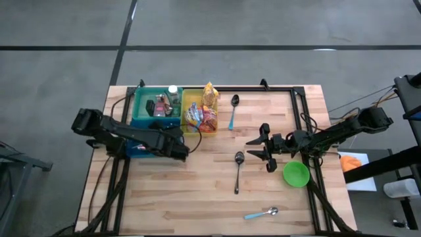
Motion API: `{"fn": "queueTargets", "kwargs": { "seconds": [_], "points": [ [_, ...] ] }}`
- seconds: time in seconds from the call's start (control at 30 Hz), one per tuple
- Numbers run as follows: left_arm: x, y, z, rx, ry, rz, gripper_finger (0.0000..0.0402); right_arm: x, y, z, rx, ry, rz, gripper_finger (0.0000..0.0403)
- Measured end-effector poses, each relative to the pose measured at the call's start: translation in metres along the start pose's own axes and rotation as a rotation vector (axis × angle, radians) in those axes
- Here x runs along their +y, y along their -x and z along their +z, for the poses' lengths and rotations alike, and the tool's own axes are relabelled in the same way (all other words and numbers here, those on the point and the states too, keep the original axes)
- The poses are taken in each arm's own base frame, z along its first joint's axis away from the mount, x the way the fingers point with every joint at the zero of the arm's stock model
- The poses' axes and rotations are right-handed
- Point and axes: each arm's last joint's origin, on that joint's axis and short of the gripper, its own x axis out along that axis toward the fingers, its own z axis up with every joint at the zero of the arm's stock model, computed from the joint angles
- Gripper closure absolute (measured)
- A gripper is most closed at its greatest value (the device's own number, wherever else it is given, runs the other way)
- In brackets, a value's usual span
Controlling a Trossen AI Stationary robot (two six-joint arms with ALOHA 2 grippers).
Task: Pick & Place Food Item
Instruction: Put the silver spoon into the blue bin
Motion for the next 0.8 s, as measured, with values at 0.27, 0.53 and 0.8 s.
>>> {"fn": "queueTargets", "kwargs": {
  "seconds": [0.27, 0.53, 0.8],
  "points": [
    [-0.006, -0.035, -0.021, 0.038, 0.045, -0.044, 0.0374, 0.000, 0.000, 0.000, 0.000, 0.002, 0.000, 0.0256],
    [-0.008, -0.044, -0.029, 0.023, 0.073, -0.062, 0.0392, 0.000, 0.000, 0.000, 0.000, 0.000, 0.000, 0.0256],
    [-0.010, -0.046, -0.028, 0.032, 0.129, -0.094, 0.0363, 0.000, 0.000, 0.000, 0.000, 0.002, 0.000, 0.0256]
  ]
}}
